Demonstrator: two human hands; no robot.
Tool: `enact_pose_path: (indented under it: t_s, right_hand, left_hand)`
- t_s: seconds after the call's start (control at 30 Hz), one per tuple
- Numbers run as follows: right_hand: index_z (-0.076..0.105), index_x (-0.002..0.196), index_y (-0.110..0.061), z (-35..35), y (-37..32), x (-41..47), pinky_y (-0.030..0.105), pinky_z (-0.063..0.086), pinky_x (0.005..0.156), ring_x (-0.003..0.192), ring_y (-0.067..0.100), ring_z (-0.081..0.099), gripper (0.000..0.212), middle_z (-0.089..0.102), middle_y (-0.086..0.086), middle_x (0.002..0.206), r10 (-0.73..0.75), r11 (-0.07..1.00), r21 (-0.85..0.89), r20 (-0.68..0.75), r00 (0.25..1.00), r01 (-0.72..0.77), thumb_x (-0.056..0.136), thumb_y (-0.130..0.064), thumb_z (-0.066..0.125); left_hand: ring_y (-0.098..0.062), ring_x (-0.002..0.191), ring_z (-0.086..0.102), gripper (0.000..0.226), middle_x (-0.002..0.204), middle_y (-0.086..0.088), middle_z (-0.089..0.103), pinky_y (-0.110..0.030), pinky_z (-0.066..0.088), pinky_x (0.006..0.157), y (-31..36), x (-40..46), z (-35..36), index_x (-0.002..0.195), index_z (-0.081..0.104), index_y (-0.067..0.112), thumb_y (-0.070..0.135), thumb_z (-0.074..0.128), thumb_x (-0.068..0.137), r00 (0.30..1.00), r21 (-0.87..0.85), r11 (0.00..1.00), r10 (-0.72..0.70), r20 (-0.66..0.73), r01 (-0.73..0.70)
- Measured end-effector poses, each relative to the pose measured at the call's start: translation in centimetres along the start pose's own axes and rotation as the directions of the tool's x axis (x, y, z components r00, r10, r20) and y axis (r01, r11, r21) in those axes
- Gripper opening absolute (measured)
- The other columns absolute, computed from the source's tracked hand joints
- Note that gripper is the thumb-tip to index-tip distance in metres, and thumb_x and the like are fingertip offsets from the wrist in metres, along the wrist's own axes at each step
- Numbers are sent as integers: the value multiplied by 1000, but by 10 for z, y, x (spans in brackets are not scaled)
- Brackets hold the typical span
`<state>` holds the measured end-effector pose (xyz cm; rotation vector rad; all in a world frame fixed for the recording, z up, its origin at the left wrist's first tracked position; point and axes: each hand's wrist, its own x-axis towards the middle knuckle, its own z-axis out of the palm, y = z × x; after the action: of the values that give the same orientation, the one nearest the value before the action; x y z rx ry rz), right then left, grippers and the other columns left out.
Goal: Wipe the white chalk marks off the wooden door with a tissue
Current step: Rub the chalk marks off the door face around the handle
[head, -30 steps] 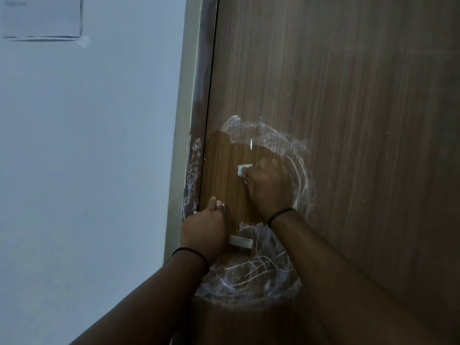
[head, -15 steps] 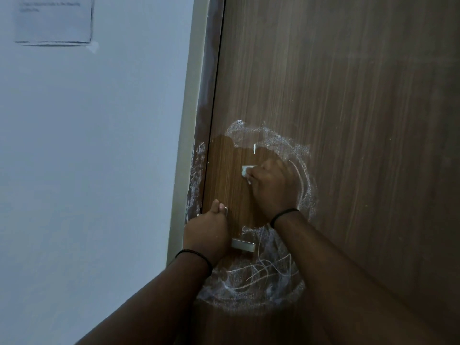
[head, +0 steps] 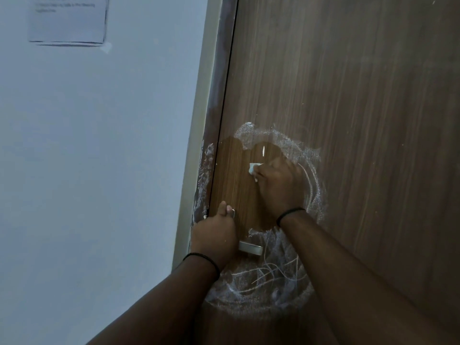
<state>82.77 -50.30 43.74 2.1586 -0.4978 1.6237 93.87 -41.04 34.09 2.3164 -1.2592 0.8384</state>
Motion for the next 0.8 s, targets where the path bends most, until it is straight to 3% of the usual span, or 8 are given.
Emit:
enact_pose_path:
  t_s: [0.1,0.2,0.33,0.43,0.63,0.8]
  right_hand:
    - [73,77,-19,-5,16,10,33,37,68,71,21,50,21,56,2,71,81,995,-58,-82,993,-86,92,-30,63]
    - [73,76,-20,-3,3,37,33,37,69,71,20,48,20,54,2,70,152,988,8,-125,980,-153,91,-27,64]
    - [73,84,-25,3,-18,29,34,47,78,89,20,58,18,64,-3,89,-2,1000,19,73,997,0,93,-34,60]
    - [74,80,-22,2,-7,9,38,48,68,79,25,58,18,62,3,77,-77,997,-30,32,997,78,90,-34,65]
    - [75,87,-22,0,-3,35,33,35,75,79,22,52,18,58,2,78,59,997,-50,-34,998,-60,93,-32,61]
    - [75,88,-24,6,-34,40,37,45,78,85,23,57,19,62,2,84,11,1000,-1,34,999,-11,94,-32,59]
  left_hand:
    - [-23,88,67,64,161,-6,19,-34,49,62,2,0,2,151,25,9,15,45,90,1000,6,1000,11,-6,-11]
    - [-22,89,66,64,161,-6,19,-33,45,59,3,-1,0,151,25,9,14,44,90,1000,-2,1000,1,-8,-1]
    - [-23,91,66,68,162,-5,14,-32,44,62,2,-3,-3,153,20,10,17,47,90,1000,-5,1000,8,3,-8]
    - [-24,92,67,67,163,-5,13,-36,52,70,1,-4,-2,153,19,11,19,46,92,1000,-9,1000,18,5,-18]
    - [-22,90,67,65,163,-6,15,-35,53,69,-1,-2,0,153,20,11,18,42,92,1000,-23,999,23,-6,-23]
    - [-22,85,66,65,163,-4,15,-31,44,60,0,-2,-2,153,22,12,19,43,92,1000,-22,1000,16,-4,-16]
